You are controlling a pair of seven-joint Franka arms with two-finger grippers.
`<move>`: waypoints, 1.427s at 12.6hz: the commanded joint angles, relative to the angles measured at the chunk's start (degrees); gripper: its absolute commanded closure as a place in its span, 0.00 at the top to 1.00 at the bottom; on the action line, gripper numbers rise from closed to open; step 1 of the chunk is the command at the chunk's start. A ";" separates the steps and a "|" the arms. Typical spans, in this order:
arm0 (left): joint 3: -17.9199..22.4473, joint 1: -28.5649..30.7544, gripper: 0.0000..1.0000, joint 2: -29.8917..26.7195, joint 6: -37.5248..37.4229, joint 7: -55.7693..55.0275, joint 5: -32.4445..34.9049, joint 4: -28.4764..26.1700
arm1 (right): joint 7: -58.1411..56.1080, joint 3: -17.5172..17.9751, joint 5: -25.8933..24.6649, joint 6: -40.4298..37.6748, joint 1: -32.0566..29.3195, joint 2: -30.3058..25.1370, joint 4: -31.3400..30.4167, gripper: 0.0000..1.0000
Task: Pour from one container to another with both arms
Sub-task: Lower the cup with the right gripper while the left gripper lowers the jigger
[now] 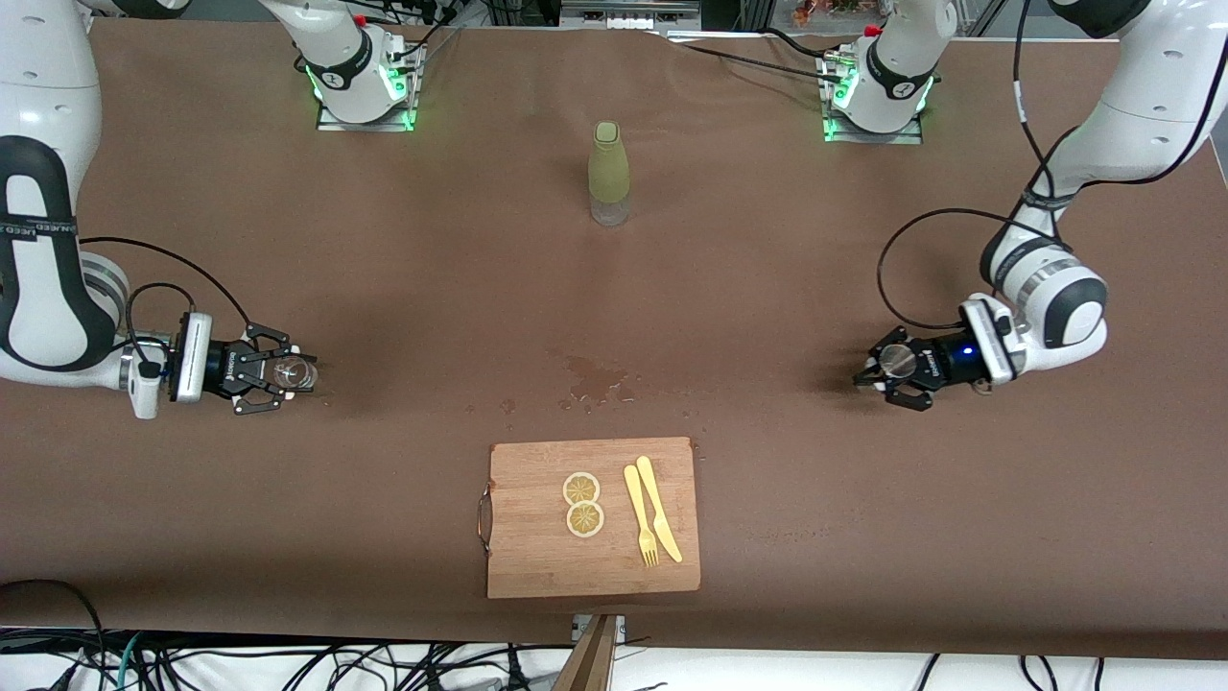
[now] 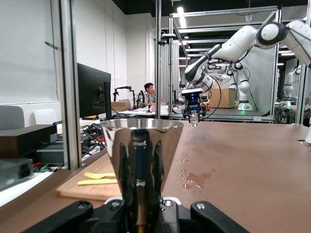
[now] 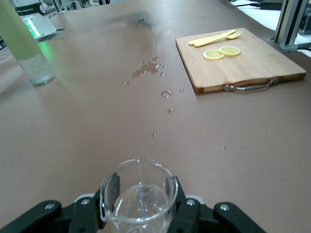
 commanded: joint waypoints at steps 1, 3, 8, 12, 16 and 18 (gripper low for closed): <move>2.49 2.32 0.00 -1.13 -2.24 -0.96 4.54 -1.67 | -3.62 1.08 2.85 -0.53 -1.94 2.60 0.13 0.40; 4.69 3.63 0.00 0.79 -5.83 -0.08 6.83 -1.76 | -4.50 1.08 3.03 -0.26 -1.85 4.01 0.13 0.40; 5.93 6.18 0.00 4.31 -6.20 8.17 10.62 -3.78 | -7.59 0.99 3.47 -0.35 -2.81 5.95 0.13 0.40; 7.77 6.36 0.00 5.29 -5.50 11.87 10.97 -5.18 | -8.02 0.91 3.47 -0.52 -3.87 6.56 0.30 0.41; 7.86 6.36 0.00 5.55 -4.62 12.05 12.56 -5.28 | -8.11 0.64 3.29 -0.61 -4.31 6.92 0.31 0.44; 8.21 6.27 0.00 6.08 -4.53 12.14 12.64 -5.36 | -7.85 0.64 3.47 -0.61 -4.31 6.92 0.31 0.92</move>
